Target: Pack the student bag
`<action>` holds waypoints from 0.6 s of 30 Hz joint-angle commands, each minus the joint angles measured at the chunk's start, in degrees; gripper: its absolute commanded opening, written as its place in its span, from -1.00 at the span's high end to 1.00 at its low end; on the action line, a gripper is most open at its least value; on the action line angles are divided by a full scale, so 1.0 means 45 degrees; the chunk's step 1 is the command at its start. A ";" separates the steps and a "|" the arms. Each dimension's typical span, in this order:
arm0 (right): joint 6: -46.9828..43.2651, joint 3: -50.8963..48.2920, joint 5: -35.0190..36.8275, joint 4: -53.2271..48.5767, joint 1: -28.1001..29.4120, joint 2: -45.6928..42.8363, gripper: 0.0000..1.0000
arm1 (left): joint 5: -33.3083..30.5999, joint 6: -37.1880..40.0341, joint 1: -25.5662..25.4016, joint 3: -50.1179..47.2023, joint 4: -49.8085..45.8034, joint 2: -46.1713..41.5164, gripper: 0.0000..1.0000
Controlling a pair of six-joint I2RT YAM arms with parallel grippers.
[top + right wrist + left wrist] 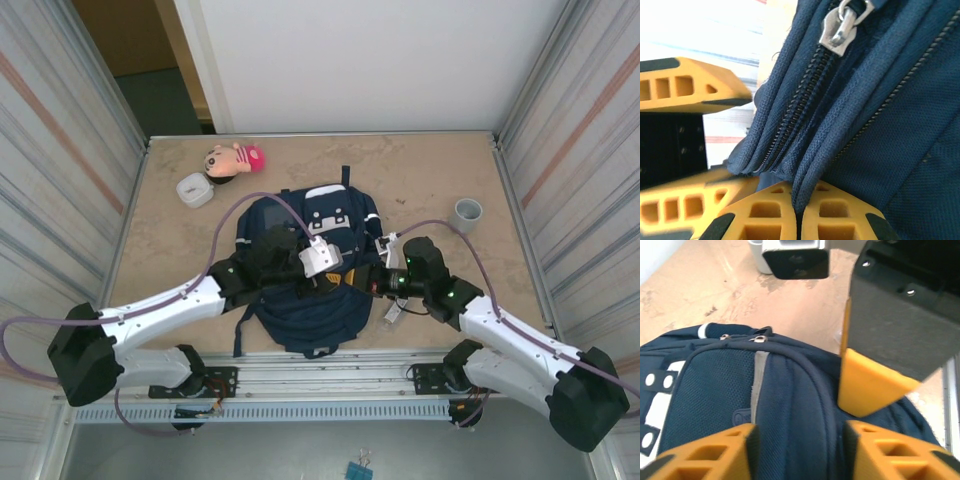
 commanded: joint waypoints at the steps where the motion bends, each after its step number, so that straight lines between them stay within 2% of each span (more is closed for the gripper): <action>1: -0.1280 0.0663 -0.0659 0.1117 0.0616 -0.0115 1.00 | -0.1147 -0.0196 0.0107 -0.0514 0.1047 0.0016 0.41; 2: -0.1555 0.0603 -0.0551 0.0941 0.0666 -0.0253 1.00 | -0.0896 -0.0368 0.0258 -0.0652 0.1215 -0.0043 0.53; 3: -0.1901 0.0573 -0.0383 0.0629 0.0643 -0.0456 0.90 | -0.0490 -0.0507 0.0470 -0.0839 0.1421 -0.0145 0.67; 6: -0.2989 0.0534 0.0266 -0.0395 0.0391 -0.1267 0.47 | 0.1052 -0.0905 0.1065 -0.1545 0.2177 -0.0645 0.98; 8: -0.3747 0.0584 -0.0107 -0.0734 -0.0197 -0.1695 0.11 | 0.2630 -0.0983 0.1538 -0.2143 0.2801 -0.1115 1.00; 10: -0.4518 0.0812 -0.0761 -0.1298 -0.1033 -0.1781 -0.07 | 0.3722 -0.1120 0.1915 -0.2641 0.3385 -0.1521 1.00; 14: -0.5877 0.1553 -0.3225 -0.1961 -0.3319 -0.0967 -0.18 | 0.5622 -0.1462 0.2688 -0.3521 0.4534 -0.2138 1.00; 18: -0.7094 0.2490 -0.4719 -0.1885 -0.4292 0.0672 -0.28 | 0.6523 -0.1488 0.2923 -0.3655 0.4644 -0.2308 1.00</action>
